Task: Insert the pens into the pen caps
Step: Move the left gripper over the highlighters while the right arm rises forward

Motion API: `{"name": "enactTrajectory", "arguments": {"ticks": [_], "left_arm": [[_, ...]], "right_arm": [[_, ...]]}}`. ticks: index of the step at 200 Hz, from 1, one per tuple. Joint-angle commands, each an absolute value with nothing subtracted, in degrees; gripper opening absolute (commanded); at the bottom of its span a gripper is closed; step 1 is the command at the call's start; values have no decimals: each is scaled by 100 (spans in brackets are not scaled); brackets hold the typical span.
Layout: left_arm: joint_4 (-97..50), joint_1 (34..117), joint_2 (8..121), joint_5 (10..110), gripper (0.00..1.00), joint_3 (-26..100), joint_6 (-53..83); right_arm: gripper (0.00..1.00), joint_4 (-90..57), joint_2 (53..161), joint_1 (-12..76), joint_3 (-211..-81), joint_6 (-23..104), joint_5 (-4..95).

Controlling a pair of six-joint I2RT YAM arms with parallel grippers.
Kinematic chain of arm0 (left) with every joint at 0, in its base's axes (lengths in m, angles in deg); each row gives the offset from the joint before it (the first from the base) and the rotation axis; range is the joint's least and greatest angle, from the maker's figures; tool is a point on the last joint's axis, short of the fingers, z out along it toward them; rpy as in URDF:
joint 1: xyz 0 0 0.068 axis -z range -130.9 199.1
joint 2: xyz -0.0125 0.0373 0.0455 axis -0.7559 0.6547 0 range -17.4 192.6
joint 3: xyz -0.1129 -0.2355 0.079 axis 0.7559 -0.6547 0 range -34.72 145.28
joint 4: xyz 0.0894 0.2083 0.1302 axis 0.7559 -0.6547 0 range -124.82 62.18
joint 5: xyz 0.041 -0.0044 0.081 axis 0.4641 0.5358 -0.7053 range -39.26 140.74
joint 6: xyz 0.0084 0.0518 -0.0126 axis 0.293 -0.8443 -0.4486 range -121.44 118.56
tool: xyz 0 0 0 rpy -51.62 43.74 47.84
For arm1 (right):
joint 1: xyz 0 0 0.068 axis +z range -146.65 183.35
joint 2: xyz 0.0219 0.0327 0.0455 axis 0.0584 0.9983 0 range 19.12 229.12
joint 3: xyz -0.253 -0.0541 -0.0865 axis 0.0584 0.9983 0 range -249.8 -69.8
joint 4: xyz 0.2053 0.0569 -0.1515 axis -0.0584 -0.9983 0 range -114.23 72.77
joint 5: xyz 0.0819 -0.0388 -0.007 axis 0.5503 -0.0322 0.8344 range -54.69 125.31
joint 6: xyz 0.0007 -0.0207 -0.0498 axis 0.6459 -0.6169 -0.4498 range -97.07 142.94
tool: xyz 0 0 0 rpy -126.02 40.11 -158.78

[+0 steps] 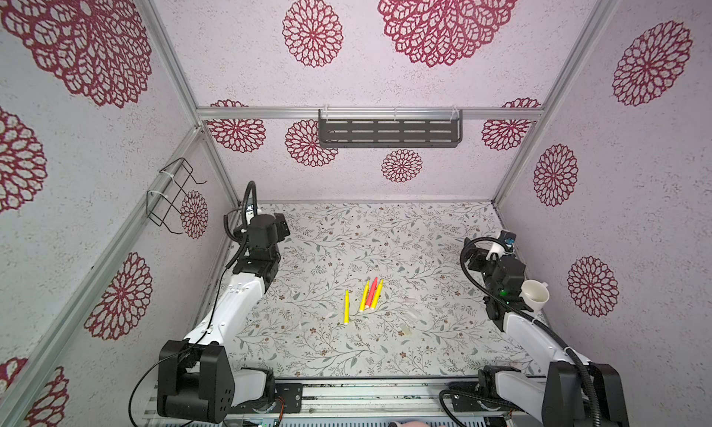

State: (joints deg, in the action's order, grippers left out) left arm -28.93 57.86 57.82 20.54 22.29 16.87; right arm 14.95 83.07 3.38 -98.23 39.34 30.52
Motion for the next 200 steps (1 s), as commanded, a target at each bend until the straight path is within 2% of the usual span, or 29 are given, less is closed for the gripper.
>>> {"name": "enactTrajectory", "arguments": {"ticks": [1, 13, 48, 79, 100, 126, 148, 183, 200], "left_arm": [[-4508, 6215, 5728, 1933, 99, 2623, 2425], [-4579, 6515, 5672, 2234, 97, 2604, 2604], [-5656, 7303, 5848, 2784, 93, 2996, 3207], [-6339, 7909, 6059, 3025, 93, 3102, 3593], [-6383, 8186, 6095, 3432, 91, 3022, 3863], [-6279, 8347, 6234, 3925, 85, 2821, 4091], [-6195, 8375, 6354, 4441, 74, 2577, 4288], [-6299, 8813, 6587, 4570, 69, 2410, 4390], [-6536, 8979, 6791, 4462, 64, 2416, 4445]], "right_arm": [[99, 186, 8408, 117, -10059, 6155, 2813], [99, 798, 8540, -19, -9876, 5915, 3873], [99, -267, 9175, 25, -10571, 5925, 4495], [99, -1803, 9533, 190, -11541, 5715, 4274], [99, -2653, 9449, 150, -11976, 6942, 3769], [99, -1439, 9107, 98, -11646, 6650, 5547], [97, -1094, 8922, 227, -11510, 6679, 5682], [96, -1373, 9004, 277, -11724, 6640, 6004], [95, -1415, 8983, 329, -11752, 6662, 6034]]}}
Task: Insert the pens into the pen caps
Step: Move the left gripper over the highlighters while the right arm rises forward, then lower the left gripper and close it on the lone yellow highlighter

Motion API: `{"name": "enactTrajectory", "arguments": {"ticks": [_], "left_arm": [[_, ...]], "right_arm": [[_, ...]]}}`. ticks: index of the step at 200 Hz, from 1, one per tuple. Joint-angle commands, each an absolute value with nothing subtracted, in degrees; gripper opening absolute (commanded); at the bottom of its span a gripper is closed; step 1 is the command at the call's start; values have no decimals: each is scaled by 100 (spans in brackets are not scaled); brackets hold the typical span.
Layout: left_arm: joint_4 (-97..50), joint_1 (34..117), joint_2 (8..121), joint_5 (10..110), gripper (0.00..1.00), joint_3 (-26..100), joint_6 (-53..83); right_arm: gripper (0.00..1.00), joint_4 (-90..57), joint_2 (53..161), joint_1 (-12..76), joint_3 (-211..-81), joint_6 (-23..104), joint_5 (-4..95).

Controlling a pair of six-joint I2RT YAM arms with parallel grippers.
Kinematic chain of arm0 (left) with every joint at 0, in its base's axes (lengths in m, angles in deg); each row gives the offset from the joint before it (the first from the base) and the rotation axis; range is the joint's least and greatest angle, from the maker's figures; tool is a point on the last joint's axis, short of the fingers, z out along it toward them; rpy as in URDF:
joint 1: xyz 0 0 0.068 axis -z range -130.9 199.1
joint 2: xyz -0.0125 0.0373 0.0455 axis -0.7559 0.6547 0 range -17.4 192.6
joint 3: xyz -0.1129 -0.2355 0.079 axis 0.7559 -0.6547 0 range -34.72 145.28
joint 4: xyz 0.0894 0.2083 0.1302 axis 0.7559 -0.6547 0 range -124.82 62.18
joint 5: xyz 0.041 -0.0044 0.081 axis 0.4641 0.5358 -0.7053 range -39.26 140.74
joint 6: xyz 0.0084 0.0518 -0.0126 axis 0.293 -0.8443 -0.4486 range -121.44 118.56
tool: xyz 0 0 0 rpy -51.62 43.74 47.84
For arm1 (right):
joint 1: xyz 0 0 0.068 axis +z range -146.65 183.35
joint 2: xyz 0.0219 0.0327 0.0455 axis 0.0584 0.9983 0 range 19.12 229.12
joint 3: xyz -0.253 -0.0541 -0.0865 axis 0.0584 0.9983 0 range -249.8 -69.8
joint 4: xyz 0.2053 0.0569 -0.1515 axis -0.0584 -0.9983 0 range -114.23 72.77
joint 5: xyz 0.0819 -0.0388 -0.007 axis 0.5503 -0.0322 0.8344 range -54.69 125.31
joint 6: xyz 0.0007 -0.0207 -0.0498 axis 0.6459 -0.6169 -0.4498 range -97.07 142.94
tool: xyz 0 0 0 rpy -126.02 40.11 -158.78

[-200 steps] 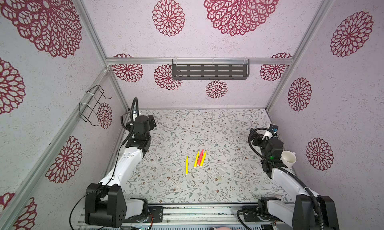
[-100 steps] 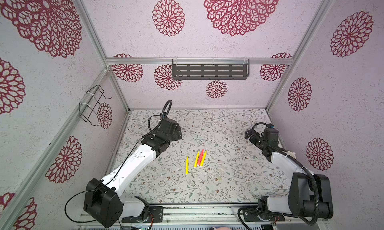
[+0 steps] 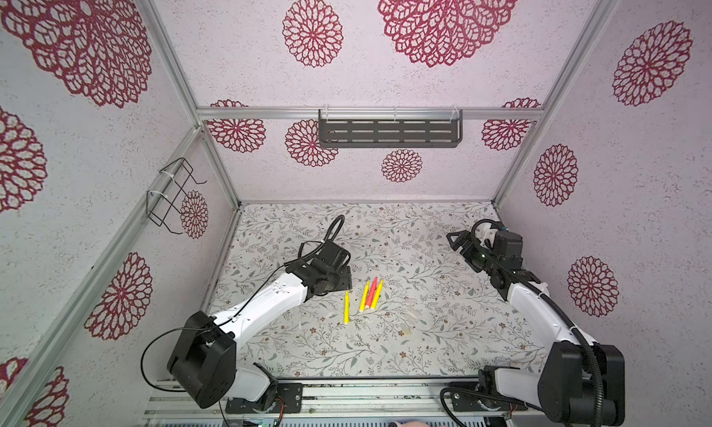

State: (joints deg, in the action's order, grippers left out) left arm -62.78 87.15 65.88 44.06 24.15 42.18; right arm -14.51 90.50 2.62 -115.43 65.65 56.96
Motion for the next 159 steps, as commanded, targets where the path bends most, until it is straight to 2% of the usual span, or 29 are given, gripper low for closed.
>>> {"name": "enactTrajectory", "arguments": {"ticks": [1, 97, 159], "left_arm": [[-6545, 8988, 6797, 4460, 64, 2416, 4449], [-6740, 9356, 7952, 4490, 56, 2631, 4378], [-6698, 9382, 8202, 4443, 52, 2592, 4405]], "right_arm": [[95, -1415, 8976, 332, -11748, 6662, 6027], [90, -1462, 9104, 659, -11909, 6570, 5832], [89, -1486, 9258, 754, -12073, 6530, 5839]]}}
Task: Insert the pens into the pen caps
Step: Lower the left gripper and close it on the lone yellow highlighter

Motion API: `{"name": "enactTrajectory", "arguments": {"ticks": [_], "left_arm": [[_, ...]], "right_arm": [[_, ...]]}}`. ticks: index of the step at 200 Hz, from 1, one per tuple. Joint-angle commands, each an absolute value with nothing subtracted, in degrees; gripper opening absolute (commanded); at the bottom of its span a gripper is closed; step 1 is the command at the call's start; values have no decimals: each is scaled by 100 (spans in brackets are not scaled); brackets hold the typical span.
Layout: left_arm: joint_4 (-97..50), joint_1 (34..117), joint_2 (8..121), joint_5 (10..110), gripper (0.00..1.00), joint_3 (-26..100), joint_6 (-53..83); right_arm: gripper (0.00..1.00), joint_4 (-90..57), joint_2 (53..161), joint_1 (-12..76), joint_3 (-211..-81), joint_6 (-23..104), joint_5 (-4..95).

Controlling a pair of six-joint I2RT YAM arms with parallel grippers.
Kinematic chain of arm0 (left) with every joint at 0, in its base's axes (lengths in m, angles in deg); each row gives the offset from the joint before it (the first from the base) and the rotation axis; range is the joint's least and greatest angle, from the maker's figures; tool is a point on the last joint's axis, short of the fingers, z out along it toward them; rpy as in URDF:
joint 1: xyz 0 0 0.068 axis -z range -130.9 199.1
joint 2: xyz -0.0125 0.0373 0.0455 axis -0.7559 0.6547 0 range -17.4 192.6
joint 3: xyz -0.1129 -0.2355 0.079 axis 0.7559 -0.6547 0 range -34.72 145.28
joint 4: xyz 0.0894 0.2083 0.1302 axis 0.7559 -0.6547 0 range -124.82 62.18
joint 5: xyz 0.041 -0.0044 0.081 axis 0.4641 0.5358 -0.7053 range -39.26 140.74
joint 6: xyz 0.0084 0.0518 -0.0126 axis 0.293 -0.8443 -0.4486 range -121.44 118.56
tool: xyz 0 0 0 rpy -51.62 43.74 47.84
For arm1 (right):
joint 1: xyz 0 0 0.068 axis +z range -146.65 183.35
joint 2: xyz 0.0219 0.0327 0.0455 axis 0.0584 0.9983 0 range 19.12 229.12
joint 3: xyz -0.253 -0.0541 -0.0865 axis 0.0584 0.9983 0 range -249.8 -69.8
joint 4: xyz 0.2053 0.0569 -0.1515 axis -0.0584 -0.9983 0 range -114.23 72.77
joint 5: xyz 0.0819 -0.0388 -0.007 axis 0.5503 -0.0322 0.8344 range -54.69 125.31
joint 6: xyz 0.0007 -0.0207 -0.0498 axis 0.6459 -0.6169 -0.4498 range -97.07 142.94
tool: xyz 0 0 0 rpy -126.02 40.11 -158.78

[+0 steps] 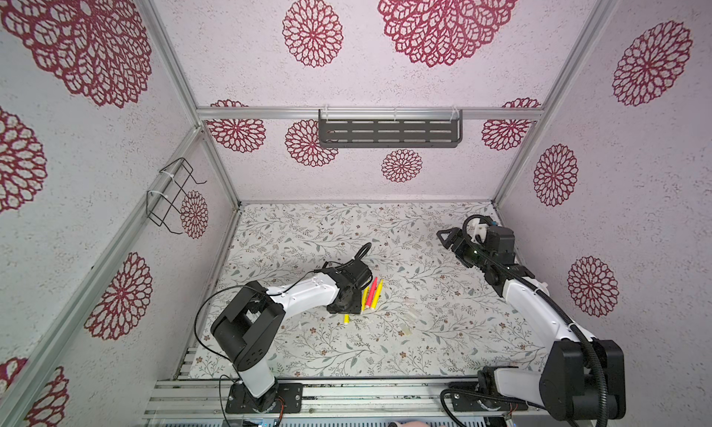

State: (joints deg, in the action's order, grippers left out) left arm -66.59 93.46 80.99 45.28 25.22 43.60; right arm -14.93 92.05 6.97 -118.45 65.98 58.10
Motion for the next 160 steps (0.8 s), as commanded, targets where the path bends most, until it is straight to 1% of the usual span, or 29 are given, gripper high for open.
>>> {"name": "enactTrajectory", "arguments": {"ticks": [1, 16, 115, 140, 160], "left_arm": [[-6700, 9383, 8206, 4442, 52, 2592, 4402], [-6674, 9390, 8265, 4451, 51, 2584, 4409], [-6612, 9383, 8691, 4388, 50, 2654, 4259], [-6592, 9373, 8748, 4394, 47, 2635, 4263], [-6570, 9375, 8772, 4423, 41, 2620, 4262]], "right_arm": [[89, -1486, 9263, 760, -12076, 6530, 5841], [89, -1499, 9319, 799, -12130, 6530, 5853], [87, -1609, 9333, 994, -12196, 6474, 5775], [87, -1670, 9306, 1033, -12227, 6468, 5764], [87, -1705, 9286, 1069, -12263, 6470, 5729]]}}
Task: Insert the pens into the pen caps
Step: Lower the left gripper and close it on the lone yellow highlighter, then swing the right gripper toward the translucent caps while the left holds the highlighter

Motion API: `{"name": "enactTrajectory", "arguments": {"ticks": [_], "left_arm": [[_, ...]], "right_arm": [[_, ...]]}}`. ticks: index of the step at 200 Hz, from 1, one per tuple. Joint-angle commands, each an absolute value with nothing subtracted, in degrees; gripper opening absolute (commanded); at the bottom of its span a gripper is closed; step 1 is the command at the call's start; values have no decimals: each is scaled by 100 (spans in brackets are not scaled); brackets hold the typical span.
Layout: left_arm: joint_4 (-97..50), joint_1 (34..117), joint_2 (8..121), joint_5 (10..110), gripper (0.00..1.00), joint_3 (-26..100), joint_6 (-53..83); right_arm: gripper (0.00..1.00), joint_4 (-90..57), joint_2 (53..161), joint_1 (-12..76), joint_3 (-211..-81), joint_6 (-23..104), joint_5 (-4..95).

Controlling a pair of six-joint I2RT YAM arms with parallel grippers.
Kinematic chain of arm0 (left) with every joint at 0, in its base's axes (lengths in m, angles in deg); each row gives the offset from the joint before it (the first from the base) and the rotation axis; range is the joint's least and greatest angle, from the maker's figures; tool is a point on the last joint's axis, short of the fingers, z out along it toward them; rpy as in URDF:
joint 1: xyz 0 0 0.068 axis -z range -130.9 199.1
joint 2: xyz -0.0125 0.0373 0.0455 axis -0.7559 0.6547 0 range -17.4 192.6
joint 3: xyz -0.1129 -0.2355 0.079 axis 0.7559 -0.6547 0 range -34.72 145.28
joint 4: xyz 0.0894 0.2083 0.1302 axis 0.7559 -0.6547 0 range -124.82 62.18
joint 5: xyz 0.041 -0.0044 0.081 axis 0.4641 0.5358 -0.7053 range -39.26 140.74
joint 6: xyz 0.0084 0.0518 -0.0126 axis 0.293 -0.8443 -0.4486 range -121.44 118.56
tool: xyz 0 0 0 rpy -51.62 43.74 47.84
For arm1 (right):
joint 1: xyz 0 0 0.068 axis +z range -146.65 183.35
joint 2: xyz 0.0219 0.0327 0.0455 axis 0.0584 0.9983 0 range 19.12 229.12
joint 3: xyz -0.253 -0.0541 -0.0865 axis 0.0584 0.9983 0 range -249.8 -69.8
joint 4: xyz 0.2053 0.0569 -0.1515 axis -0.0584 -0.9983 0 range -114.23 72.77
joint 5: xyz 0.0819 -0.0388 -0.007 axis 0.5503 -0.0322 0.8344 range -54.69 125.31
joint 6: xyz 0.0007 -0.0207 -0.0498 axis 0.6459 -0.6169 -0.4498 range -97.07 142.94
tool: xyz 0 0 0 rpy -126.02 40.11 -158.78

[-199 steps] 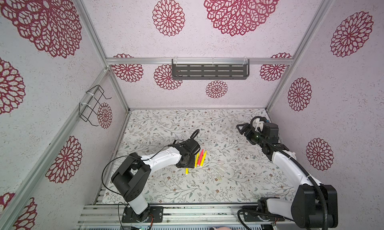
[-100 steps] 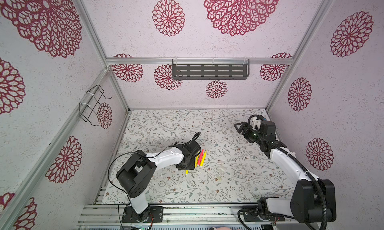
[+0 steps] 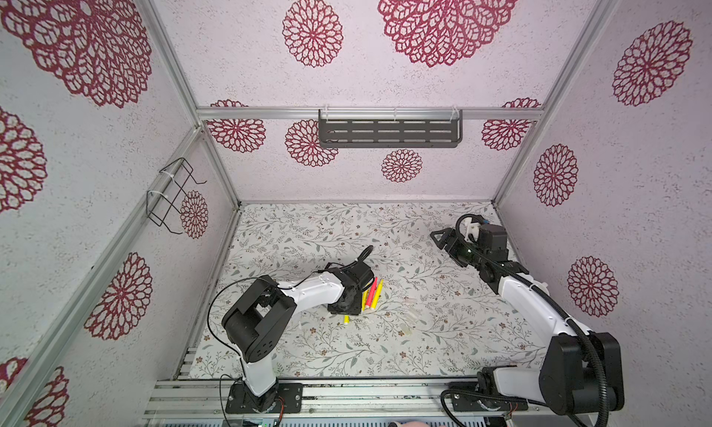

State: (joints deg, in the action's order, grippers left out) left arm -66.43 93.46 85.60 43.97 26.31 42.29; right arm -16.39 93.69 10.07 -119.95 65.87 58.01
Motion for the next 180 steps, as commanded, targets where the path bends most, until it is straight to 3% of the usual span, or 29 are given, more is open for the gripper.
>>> {"name": "enactTrajectory", "arguments": {"ticks": [1, 75, 130, 180], "left_arm": [[-6566, 9375, 8776, 4419, 41, 2619, 4261], [-6311, 9346, 8773, 4747, 23, 2305, 4259], [-6330, 9340, 8744, 4728, 0, 2324, 4116], [-6495, 9352, 8467, 4556, 0, 2447, 3968]], "right_arm": [[87, -1710, 9286, 1071, -12267, 6474, 5724], [87, -1810, 9218, 1143, -12341, 6456, 5607], [87, -1897, 9207, 1166, -12372, 6404, 5557], [87, -2201, 9126, 1212, -12468, 6163, 5443]]}}
